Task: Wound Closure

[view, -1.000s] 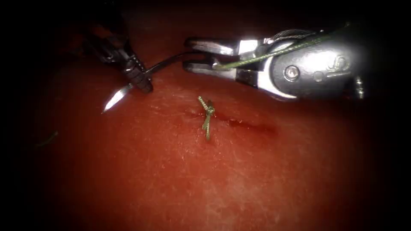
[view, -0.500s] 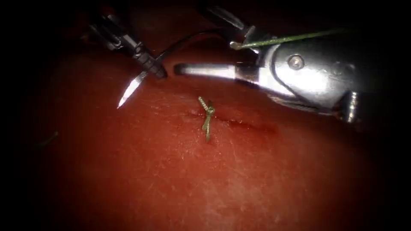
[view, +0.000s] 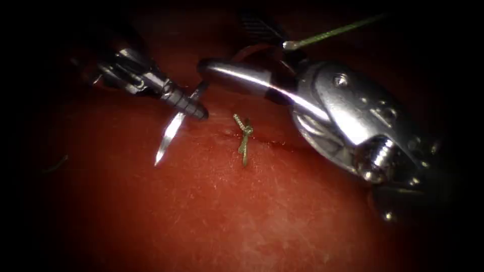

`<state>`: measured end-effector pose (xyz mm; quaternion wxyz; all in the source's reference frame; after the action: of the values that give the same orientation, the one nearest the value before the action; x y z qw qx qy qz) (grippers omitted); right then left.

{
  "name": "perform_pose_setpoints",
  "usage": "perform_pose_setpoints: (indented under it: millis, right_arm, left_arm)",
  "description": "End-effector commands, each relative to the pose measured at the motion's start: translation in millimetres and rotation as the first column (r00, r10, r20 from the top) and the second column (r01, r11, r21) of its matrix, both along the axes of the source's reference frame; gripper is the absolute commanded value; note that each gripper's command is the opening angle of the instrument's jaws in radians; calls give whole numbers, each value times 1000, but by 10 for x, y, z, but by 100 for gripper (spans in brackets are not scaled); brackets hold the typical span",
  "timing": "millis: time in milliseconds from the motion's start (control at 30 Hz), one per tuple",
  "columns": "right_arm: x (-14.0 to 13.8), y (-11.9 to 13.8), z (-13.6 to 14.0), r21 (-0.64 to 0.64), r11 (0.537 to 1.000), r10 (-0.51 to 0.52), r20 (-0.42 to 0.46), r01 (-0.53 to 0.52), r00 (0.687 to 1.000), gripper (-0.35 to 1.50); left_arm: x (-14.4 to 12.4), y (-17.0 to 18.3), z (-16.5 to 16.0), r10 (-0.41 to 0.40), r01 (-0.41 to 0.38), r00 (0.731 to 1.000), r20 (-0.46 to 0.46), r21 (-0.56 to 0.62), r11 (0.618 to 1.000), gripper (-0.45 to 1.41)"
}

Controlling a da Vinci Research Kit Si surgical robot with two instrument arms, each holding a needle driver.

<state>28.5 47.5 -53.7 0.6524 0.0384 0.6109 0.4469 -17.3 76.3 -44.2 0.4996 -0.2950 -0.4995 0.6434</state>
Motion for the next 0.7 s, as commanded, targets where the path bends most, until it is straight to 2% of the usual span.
perform_pose_setpoints:
  millis: [33,300,433,500,700]
  right_arm:
    - [4,-4,8,-5,1000,-7,-4,7,1000,131]
    - [5,-5,7,-13,1000,-4,-18,4,1000,121]
    - [6,-5,8,-23,1000,8,-44,-9,999,106]
    - [7,-7,10,-25,1000,14,-54,-15,998,98]
    - [13,-14,14,-41,999,25,-68,-28,997,94]
  left_arm:
    - [-4,2,6,-4,4,1000,10,7,1000,-35]
    - [-7,-13,8,3,-9,998,63,99,995,-35]
    - [-9,-18,10,1,-13,996,85,140,990,-35]
    - [-8,-17,10,-19,-1,993,115,173,985,-35]
    - [-6,-12,12,-88,38,980,176,269,962,-35]
